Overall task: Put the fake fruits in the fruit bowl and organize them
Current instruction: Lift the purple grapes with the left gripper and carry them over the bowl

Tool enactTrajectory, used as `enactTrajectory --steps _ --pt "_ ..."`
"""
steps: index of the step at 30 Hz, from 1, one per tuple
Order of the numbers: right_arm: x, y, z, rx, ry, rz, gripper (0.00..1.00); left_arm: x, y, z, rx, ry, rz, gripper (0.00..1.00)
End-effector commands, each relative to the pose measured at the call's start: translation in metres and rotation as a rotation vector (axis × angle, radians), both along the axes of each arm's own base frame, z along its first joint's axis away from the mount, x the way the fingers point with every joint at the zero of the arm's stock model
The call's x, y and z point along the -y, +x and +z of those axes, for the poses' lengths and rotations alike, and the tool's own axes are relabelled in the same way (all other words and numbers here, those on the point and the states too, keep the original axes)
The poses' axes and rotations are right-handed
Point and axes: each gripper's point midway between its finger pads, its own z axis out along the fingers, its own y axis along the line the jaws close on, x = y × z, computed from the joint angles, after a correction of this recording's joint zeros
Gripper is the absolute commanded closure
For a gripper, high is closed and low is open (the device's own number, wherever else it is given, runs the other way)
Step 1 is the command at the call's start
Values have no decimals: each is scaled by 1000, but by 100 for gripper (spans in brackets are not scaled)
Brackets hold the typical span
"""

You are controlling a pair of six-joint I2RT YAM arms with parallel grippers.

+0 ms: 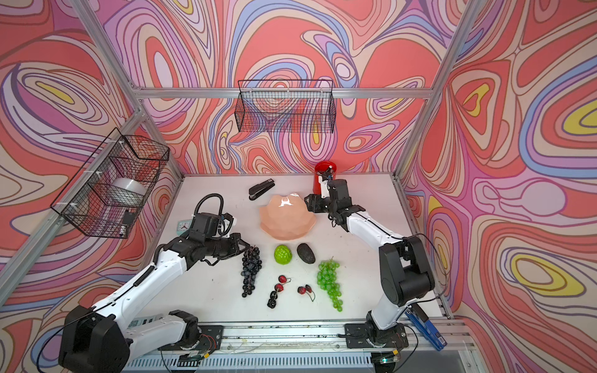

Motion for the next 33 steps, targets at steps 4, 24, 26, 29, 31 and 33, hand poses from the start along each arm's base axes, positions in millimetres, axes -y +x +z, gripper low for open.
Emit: enactTrajectory --steps 4,24,26,29,31,33 --pt "-4 -8 20 31 23 18 28 0 1 47 55 3 -17 100" --pt "-4 -7 49 91 50 12 28 33 70 170 271 -73 -89 100" --pt "-4 -7 49 95 56 11 28 40 78 175 282 -96 -104 100" --pt "-3 -6 48 93 60 4 28 47 89 179 298 -110 -120 100" --pt "-3 -6 50 100 65 2 28 52 96 178 296 -120 -134 100" --pt "-2 -6 52 105 66 -5 28 59 103 176 289 -137 -154 100"
